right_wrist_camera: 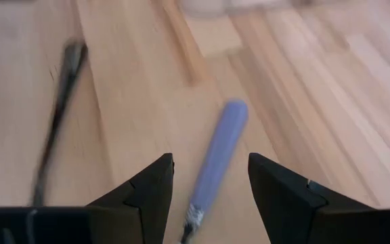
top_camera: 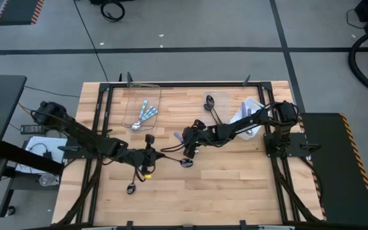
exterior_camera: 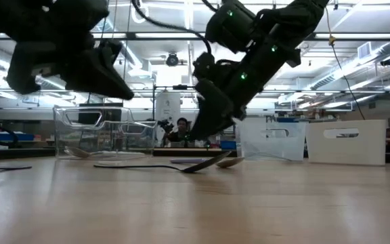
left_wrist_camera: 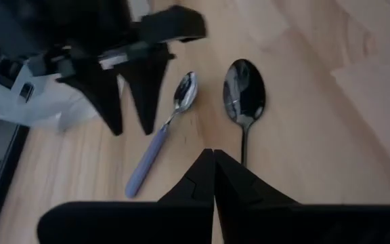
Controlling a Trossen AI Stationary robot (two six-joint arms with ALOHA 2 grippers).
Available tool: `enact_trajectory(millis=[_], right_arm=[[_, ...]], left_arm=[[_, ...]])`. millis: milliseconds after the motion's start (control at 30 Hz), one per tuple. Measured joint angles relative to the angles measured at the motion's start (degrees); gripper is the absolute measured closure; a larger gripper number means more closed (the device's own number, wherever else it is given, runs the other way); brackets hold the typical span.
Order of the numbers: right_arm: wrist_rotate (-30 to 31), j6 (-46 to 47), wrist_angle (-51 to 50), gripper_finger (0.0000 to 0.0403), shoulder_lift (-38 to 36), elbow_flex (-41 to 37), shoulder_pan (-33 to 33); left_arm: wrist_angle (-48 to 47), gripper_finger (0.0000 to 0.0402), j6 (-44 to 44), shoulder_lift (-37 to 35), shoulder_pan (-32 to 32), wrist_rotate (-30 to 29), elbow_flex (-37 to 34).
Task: Sort silverware by color (type)
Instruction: Put the purple spoon into the white bin
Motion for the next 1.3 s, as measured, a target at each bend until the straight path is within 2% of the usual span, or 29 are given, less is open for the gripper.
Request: enact_trajectory(millis=[233,533,733,933,1200,1300], right_arm=[[-0.1,-1.8,2.8,0.0202,2.2,-0.1,-0.1],[0.6,-1.6,2.0,0.0202,4.8,0.0,-0.2],[-3.7,7.3,-4.0,0.0214,4.8,0.1,-0.5],[-5.5,10.2,-6.4,0.0255,4.5,0.2,-0.4],[-7.4,8.5,-7.5,0.0361,3.3,0.0,-0.5],[-9.2,7.7,-8.2,0.0365,2.6,-0.1,-0.5]], left_arm=[[11.0,0.0393,-3.6,-0.3,0.0,0.1,-7.4],[12.1,0.0393,-6.9,-4.5,-0.4,0.0,-11.2],[11.4,0.0392,-10.9,-7.7,-1.0,0.0,-12.6],[11.8,0.0392,-14.0,-7.9,-1.6,0.3,-12.6],[11.7,0.0392,-13.5,-7.9,-2.0,0.5,-12.6],[11.7,0.0392,-13.5,-7.9,-2.0,0.5,-12.6]])
